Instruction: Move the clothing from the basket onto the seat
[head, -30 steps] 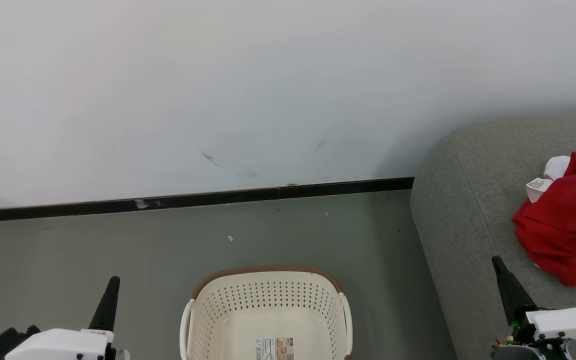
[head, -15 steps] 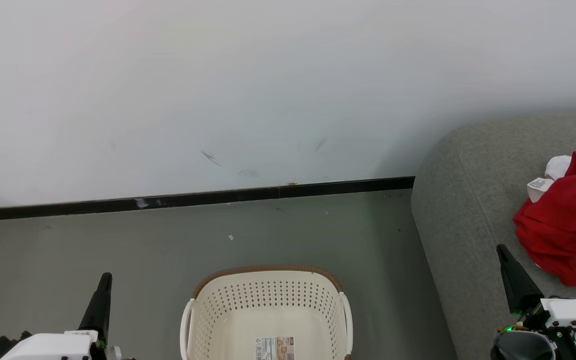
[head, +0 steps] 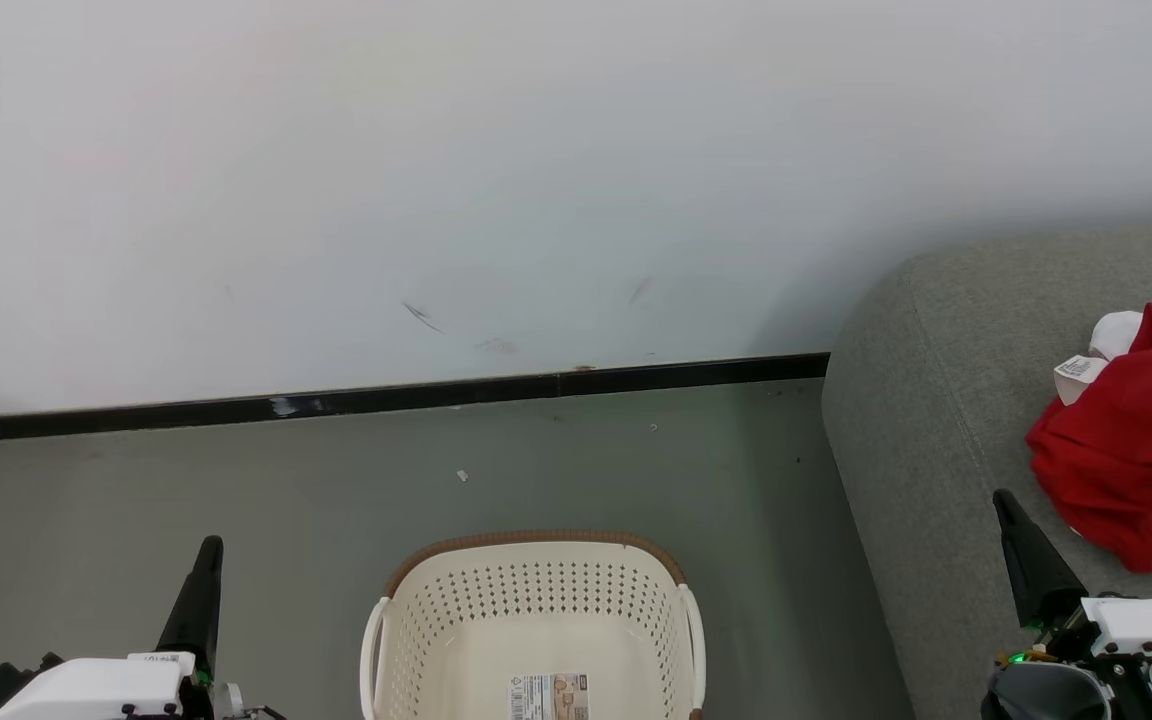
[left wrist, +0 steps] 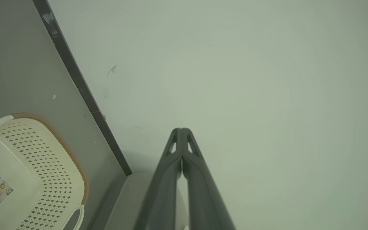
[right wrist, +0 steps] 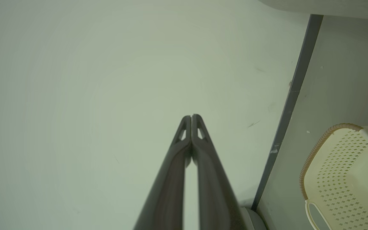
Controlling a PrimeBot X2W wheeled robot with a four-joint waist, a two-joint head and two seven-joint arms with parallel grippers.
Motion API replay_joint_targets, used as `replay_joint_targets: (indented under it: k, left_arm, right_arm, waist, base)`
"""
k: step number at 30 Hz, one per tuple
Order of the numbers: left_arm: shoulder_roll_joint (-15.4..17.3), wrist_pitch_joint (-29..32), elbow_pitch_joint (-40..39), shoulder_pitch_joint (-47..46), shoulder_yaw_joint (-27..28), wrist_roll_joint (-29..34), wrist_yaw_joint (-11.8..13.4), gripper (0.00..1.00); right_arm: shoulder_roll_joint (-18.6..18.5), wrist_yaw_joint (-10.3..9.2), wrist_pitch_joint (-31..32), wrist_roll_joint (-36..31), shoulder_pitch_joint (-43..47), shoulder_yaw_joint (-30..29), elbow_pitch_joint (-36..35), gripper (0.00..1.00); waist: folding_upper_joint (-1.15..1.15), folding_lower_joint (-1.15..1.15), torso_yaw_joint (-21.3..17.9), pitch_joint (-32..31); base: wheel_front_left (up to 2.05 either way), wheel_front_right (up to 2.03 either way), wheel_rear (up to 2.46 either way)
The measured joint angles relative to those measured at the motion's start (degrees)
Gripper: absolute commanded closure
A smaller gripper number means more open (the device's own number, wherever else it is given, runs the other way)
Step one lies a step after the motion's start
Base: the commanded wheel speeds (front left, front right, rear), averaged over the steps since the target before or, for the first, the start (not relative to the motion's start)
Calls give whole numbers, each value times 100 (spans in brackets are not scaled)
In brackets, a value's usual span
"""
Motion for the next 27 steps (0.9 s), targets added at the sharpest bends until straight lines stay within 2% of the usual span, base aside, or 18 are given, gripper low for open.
replay_joint_targets:
  k: [27]
  left_arm:
    - [0,2,46,-15,8,0,-49,100]
  right_arm:
    - [-2,0,1,16,0,1,5,100]
  waist:
    - [0,-1,0,-1]
  base:
    - [0,0,0]
